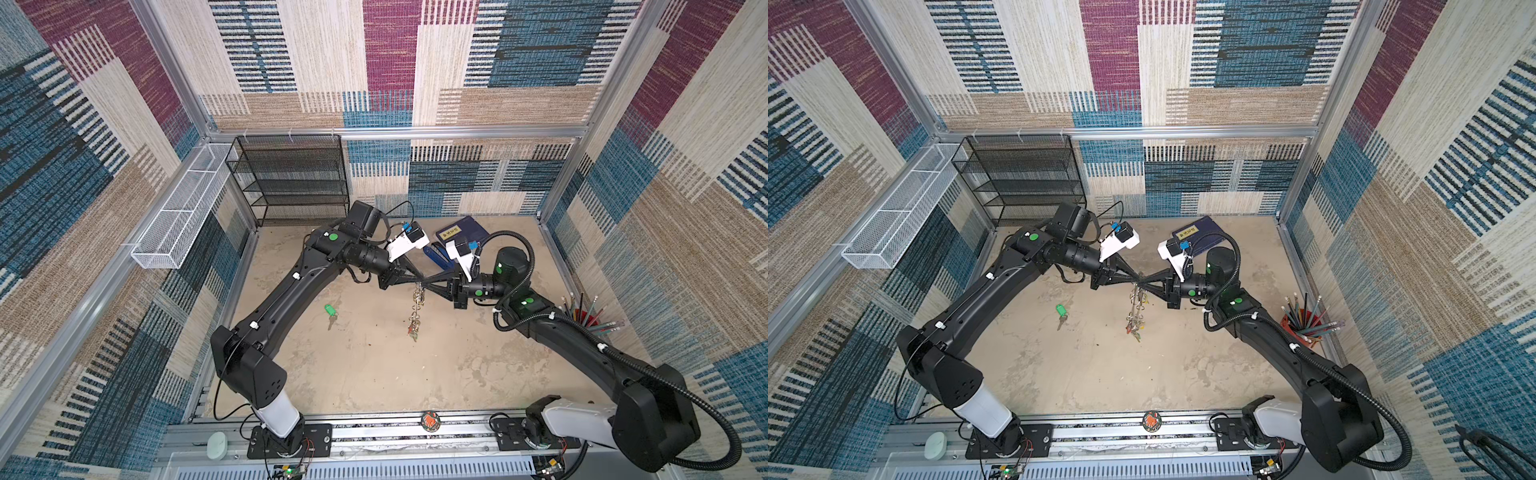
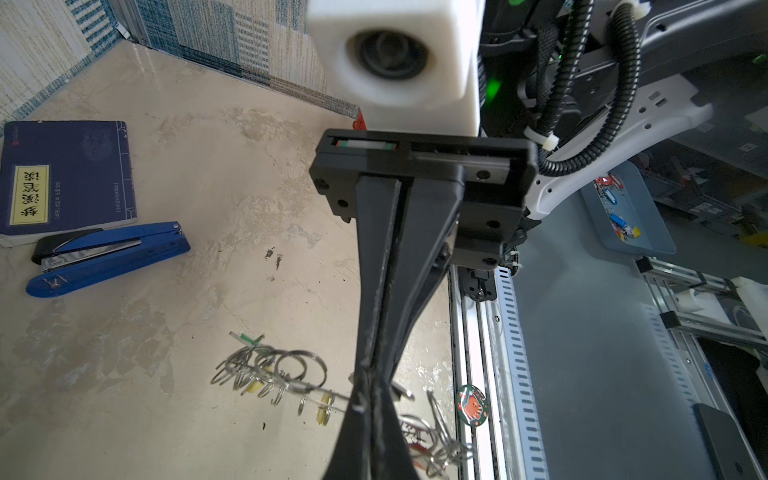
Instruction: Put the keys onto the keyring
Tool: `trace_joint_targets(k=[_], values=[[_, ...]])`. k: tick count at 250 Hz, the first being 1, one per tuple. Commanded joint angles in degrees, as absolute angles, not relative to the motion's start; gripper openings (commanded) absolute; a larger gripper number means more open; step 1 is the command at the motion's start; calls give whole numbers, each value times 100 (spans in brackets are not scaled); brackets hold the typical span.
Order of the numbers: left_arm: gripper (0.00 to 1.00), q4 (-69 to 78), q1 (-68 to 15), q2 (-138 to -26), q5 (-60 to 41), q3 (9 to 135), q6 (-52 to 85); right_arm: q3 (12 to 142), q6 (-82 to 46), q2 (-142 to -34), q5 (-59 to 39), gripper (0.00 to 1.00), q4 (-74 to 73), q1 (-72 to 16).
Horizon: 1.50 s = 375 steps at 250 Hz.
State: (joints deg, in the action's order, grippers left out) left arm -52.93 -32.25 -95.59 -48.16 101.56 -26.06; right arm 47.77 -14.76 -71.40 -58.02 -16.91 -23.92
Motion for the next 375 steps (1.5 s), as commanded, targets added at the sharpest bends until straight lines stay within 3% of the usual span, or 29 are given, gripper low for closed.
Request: trace_joint_targets(k=[1,41,80,146,237,317,375], values=[[0,-5230,-3215,-9539,-4798,10115,-2546,4810,-1494,-7141,-5836,0,-2056,-2408],[0,-4669,-3218,-9293,-4691,9790,-2185,4796,-1571,-7107,-5757,0,-2087,-2404],[0,-3823,-3217,-8883,-4707,9204,-1721,4724,-1739,-6968,-5748,32,-2180,-2383],[0,-2611,-3217,-8269,-4782,8400,-1078,4535,-2032,-6564,-5655,46,-2224,-2048],[0,-727,-3217,-7612,-4729,7355,-66,4614,-2242,-6827,-6072,47,-2523,-2054],[0,-332,-3217,-7606,-4942,7170,215,4691,-2368,-7012,-6278,48,-2841,-2108],[0,-282,-3225,-7642,-4958,7155,255,4749,-2364,-7139,-6281,41,-2921,-2199]])
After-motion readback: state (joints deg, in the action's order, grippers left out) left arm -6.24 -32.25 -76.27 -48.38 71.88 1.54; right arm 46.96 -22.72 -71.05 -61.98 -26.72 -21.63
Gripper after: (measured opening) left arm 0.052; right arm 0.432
